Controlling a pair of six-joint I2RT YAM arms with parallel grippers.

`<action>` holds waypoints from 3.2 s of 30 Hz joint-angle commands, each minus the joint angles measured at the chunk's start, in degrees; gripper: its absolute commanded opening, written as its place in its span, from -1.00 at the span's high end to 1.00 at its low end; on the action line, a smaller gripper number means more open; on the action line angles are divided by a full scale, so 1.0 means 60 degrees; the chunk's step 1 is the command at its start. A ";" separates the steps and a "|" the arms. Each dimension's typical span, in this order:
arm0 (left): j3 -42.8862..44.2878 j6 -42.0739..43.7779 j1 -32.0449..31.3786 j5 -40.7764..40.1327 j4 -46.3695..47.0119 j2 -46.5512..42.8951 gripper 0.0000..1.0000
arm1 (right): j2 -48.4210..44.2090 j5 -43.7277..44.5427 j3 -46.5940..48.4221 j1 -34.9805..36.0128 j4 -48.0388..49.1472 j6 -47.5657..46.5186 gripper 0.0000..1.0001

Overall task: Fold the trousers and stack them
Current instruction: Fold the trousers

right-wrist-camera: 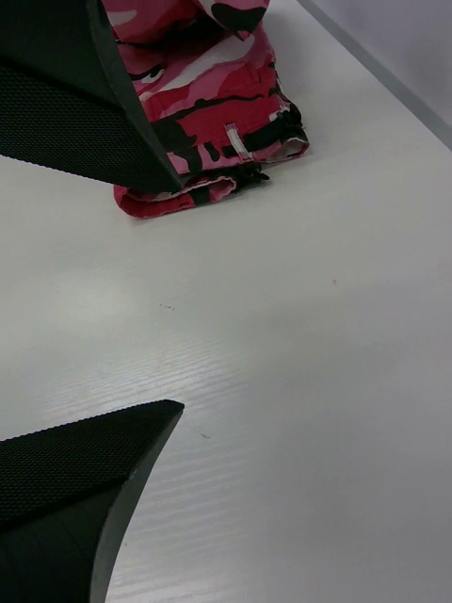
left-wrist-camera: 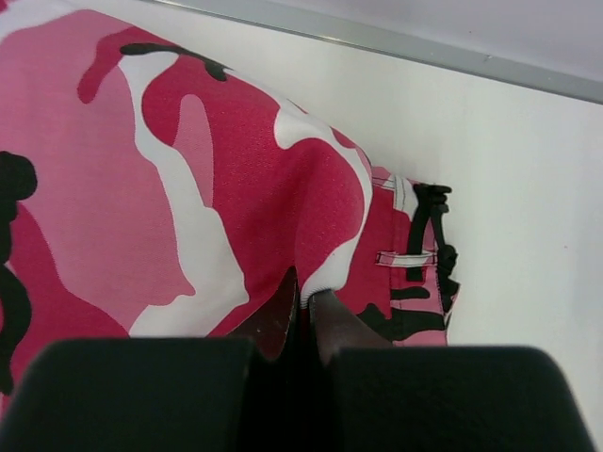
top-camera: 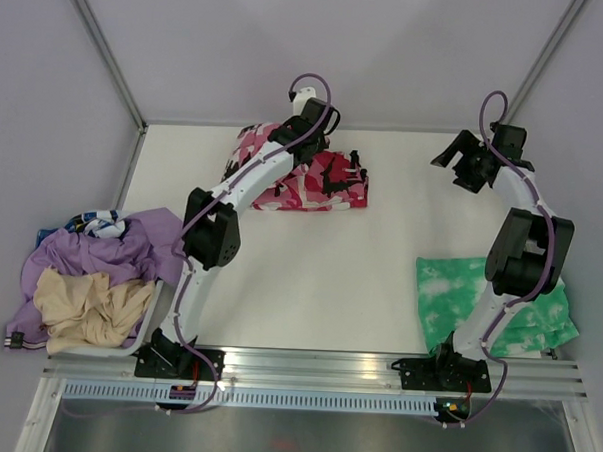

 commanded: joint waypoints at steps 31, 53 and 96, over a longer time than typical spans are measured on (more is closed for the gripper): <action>-0.1433 -0.0381 -0.0888 0.5930 0.4866 0.0822 -0.14 | 0.0368 -0.1745 0.0003 0.0482 0.1679 0.0968 -0.93; -0.3262 0.3360 -0.0580 0.5035 0.3880 -0.1332 -0.35 | 0.3489 -0.0295 0.3637 0.3150 0.1139 0.1601 -0.95; -0.3321 0.3332 -0.1503 0.4288 0.3339 -0.0144 0.95 | 0.4193 -0.1701 0.3709 0.3560 0.2704 0.1791 0.55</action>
